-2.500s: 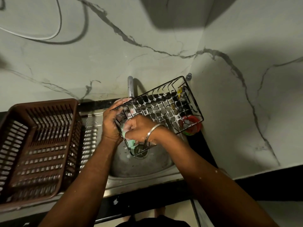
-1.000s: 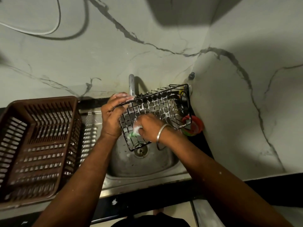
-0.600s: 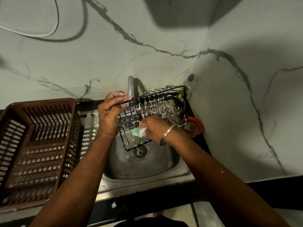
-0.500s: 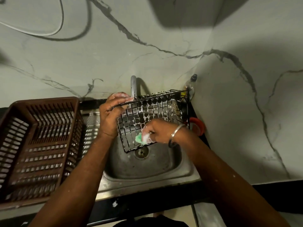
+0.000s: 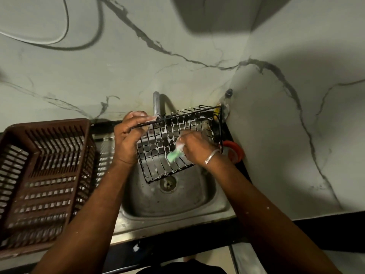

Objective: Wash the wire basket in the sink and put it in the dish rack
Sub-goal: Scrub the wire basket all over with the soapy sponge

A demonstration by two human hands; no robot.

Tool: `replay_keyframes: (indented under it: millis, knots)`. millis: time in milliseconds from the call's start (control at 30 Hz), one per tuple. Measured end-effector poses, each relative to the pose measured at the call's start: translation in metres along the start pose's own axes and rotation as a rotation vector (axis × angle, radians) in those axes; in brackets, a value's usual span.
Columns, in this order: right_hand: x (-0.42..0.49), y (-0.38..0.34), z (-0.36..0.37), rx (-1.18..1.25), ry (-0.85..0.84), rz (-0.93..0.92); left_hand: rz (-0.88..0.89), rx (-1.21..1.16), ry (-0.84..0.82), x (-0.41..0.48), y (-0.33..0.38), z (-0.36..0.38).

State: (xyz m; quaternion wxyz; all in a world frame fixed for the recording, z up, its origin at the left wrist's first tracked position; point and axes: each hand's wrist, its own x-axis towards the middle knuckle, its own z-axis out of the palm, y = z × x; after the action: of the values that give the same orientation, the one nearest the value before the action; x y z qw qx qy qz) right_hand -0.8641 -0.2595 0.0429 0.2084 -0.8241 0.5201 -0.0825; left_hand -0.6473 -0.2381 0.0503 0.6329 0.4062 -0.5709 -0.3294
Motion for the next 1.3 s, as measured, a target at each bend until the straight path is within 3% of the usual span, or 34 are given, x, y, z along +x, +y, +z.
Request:
replay_keyframes:
  millis: [133, 267, 300, 467, 500, 633, 967, 1000, 1100, 1300]
  knots:
    - [-0.014, 0.019, -0.013, 0.033, -0.25, -0.009, 0.017, 0.016, -0.016, 0.003, 0.003, -0.003]
    - [-0.006, 0.009, -0.015, 0.024, 0.053, 0.018, -0.009, -0.004, 0.016, 0.0, -0.002, -0.005]
    - [-0.005, 0.007, -0.009, -0.014, 0.049, 0.014, -0.025, -0.007, 0.026, 0.0, -0.004, -0.006]
    - [-0.017, 0.019, -0.012, 0.018, -0.249, 0.01, -0.069, -0.022, 0.041, -0.002, -0.008, -0.014]
    - [-0.018, 0.017, -0.015, 0.021, -0.237, 0.017, -0.067, -0.022, 0.035, -0.004, -0.01, -0.015]
    - [-0.009, 0.005, -0.013, -0.119, 0.151, 0.024, -0.084, -0.048, 0.041, -0.003, -0.008, -0.011]
    - [-0.031, 0.022, -0.023, -0.116, -0.363, -0.112, -0.124, -0.049, 0.08, 0.002, -0.016, -0.03]
    - [-0.031, 0.023, -0.019, -0.181, -0.329, -0.147, -0.126, -0.051, 0.087, 0.003, -0.015, -0.03]
    - [-0.034, 0.022, 0.002, -0.38, -0.019, -0.313, -0.124, -0.044, 0.063, 0.012, -0.007, -0.03]
    - [-0.046, 0.024, 0.034, -0.161, 0.367, -0.359, -0.231, 0.013, -0.084, 0.013, 0.022, -0.028]
